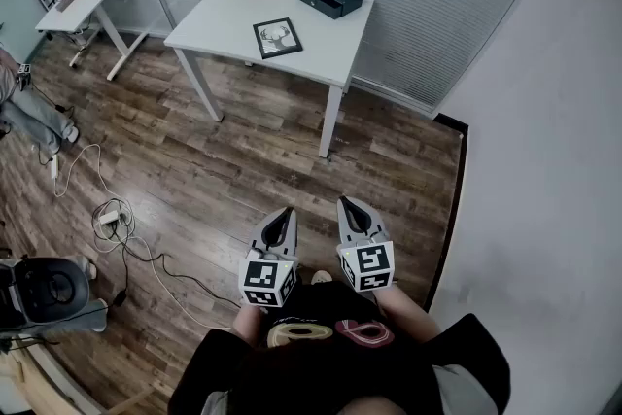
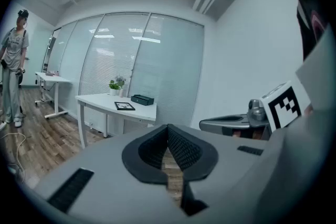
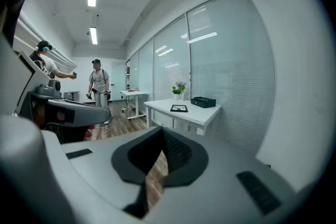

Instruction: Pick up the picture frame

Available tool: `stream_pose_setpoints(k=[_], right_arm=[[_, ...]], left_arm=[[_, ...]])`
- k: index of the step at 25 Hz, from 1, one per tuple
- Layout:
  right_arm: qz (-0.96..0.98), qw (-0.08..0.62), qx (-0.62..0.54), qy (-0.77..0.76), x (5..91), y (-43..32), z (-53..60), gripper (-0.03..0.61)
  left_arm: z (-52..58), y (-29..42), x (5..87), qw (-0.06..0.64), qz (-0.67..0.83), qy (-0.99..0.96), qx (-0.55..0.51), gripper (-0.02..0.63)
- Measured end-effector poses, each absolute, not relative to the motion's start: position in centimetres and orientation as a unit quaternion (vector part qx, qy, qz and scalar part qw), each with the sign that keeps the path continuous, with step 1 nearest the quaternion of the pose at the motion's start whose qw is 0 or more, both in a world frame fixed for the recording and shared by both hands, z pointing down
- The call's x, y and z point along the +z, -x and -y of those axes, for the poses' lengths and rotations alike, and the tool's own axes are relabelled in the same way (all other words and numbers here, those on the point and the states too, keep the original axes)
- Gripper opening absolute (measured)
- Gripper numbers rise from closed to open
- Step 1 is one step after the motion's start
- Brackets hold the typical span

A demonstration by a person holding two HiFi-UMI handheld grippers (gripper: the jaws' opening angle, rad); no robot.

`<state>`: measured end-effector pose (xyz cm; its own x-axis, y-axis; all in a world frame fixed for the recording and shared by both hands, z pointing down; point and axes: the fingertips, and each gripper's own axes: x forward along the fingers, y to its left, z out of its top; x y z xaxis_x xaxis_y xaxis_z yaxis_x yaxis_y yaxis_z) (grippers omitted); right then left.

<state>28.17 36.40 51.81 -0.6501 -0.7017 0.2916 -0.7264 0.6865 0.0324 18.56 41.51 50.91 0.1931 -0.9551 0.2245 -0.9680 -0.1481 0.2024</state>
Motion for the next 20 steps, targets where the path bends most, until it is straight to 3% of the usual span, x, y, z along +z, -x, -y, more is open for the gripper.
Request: stream_pose_setpoints(k=[20], right_arm=[[0.882, 0.143, 0.082, -0.442, 52.9, -19.2, -30.3, 0.012]], left_arm=[[-34.9, -7.2, 51.4, 0.171, 0.603, -0.779, 0.002, 0.017]])
